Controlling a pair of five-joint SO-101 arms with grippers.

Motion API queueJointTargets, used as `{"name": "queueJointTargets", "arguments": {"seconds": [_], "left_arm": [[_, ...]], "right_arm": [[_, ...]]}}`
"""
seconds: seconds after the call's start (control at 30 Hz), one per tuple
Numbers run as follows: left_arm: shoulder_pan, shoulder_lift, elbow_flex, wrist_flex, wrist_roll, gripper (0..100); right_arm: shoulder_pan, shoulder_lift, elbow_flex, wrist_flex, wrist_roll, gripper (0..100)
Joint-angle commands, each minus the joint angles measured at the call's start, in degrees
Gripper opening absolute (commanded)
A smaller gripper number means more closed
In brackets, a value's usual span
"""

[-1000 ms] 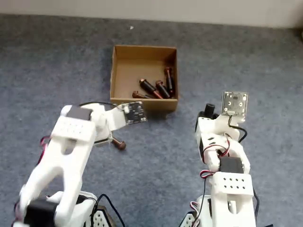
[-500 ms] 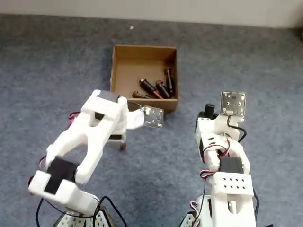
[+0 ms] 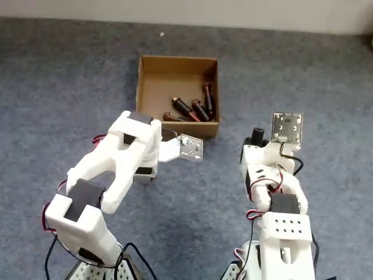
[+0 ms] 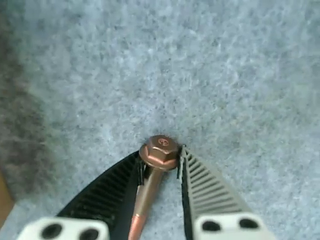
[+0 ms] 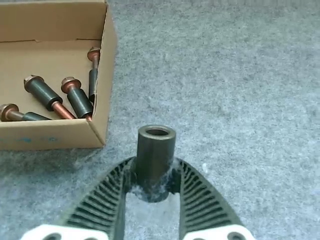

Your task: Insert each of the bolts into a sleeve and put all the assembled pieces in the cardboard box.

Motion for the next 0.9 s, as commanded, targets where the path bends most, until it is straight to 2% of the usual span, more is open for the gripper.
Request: {"name": "queueJointTargets", "arguments": {"seconds": [0.0,0.1,0.2,0.37,0.57,0.73,0.87], "left_arm": [[-0.04,-0.13,-1.89,0.53,-0.44,7],[-0.04,-0.22,-1.89,0.53,0.18,7],[-0.04,-0.31,-2.42,0.53,4.66,7],[-0.13,-2.68,-1.71,0.35,7.21,7],[-4.7,-1.45,-1.98,0.09,6.77,21],[-6.9,-0.75,-2.24,0.09,1.85,17],[-6.9,-0.75,-1.19,-2.73,2.02,15]], "right_arm": [[0.4,-1.54,-0.57,-1.71,0.79,0.9],[0.4,-1.54,-0.57,-1.71,0.79,0.9],[0.4,-1.54,-0.57,-1.71,0.79,0.9],[0.4,-1.54,-0.57,-1.71,0.79,0.9],[0.4,-1.54,-0.57,-1.71,0.79,0.9],[0.4,-1.54,-0.57,-1.71,0.79,0.9],[0.4,-1.54,-0.57,-1.71,0.79,0.9]]}}
